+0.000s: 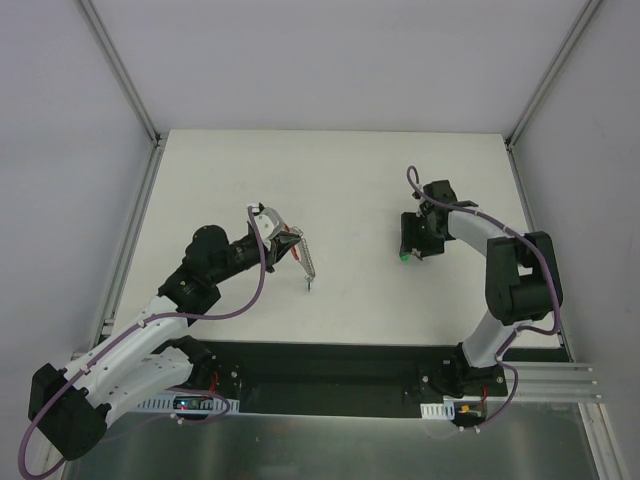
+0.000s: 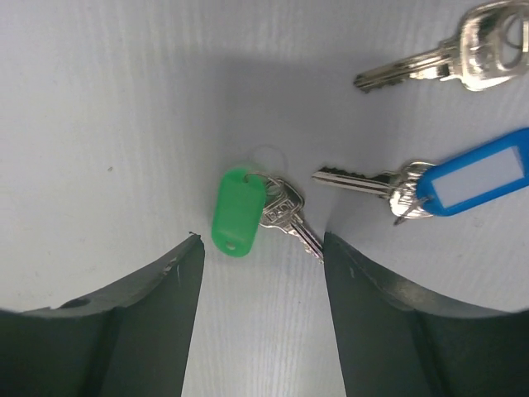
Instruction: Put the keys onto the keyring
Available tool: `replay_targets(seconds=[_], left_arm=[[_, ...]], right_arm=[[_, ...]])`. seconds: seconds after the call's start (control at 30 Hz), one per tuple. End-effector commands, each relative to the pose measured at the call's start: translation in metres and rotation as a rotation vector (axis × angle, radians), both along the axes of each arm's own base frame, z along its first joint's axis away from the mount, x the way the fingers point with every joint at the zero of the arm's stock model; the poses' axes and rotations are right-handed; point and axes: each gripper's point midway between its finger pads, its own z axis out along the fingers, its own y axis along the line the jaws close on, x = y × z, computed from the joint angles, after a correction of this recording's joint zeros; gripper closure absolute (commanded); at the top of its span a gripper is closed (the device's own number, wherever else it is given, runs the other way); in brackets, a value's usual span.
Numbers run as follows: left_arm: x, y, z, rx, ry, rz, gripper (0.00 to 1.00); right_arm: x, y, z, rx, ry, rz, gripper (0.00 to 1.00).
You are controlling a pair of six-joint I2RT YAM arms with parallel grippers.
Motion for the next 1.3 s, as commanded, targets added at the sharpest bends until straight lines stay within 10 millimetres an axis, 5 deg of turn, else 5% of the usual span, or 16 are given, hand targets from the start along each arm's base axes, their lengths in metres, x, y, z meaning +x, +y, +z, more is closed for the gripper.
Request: replay_targets(seconds=[0.0, 0.37, 0.47, 0.73, 1.27], left_arm=[[0.002, -0.002, 0.031, -0.056, -0.070, -0.012, 1.00], [0.002, -0.002, 0.031, -0.055, -0.069, -0.015, 1.00], [0.002, -0.001, 0.032, -0.057, -0.071, -0.013, 1.00], [0.001, -0.001, 0.034, -0.058, -0.077, -0.012, 1.00], [0.001, -0.003, 0.032, -0.056, -0.071, -0.022, 1.00]], right_arm=[[-0.021, 0.030, 0.004, 0.062, 0.046, 0.043, 0.40], [-0.030, 0.069, 0.026, 0.103, 0.021, 0.123, 0.52], [-0.020, 0.058, 0.037, 0.068, -0.037, 0.109, 0.61], [0.010, 0.025, 0.054, 0.146, -0.093, 0.052, 0.65], [0.037, 0.014, 0.018, 0.287, -0.002, 0.058, 0.70]])
